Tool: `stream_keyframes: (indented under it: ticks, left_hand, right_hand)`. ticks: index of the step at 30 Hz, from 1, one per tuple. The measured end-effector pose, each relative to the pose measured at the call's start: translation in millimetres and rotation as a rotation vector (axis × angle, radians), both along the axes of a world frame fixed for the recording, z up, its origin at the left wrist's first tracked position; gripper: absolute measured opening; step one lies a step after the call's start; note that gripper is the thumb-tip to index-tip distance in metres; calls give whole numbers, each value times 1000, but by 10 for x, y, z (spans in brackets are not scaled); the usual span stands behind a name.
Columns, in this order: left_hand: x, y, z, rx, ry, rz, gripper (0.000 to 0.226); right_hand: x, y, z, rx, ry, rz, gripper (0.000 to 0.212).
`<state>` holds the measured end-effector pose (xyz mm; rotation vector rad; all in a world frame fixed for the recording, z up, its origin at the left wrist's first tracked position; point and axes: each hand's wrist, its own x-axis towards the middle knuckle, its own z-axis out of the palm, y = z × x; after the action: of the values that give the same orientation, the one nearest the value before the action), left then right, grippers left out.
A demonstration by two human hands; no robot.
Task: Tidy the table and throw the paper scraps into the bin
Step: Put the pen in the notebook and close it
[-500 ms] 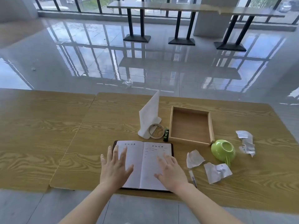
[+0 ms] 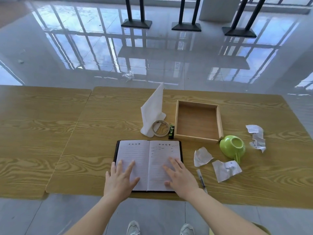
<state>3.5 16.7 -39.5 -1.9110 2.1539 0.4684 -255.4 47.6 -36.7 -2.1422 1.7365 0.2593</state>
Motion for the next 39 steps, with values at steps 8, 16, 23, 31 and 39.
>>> stream_keyframes:
  ticks: [8,16,23,31,39]
  left_hand:
    - [-73,-12,-49,38,103,89,72]
    - [-113,-68,22,45,172,184,72]
    - [-127,-145,121,58,149,450,81]
    - [-92,-304,145,104,50,550,122]
    - [139,-352,208,40,556,741,45]
  right_hand:
    - [-95,116,79,-55,-212,-129,51]
    - [-579,610,70,-274,-181,-379,38]
    - [-706,604,92,-220,-142,-504,49]
    - [-690,566,89,-178,-141,-540,40]
    - [-734,592,32,-197,-152,-576,28]
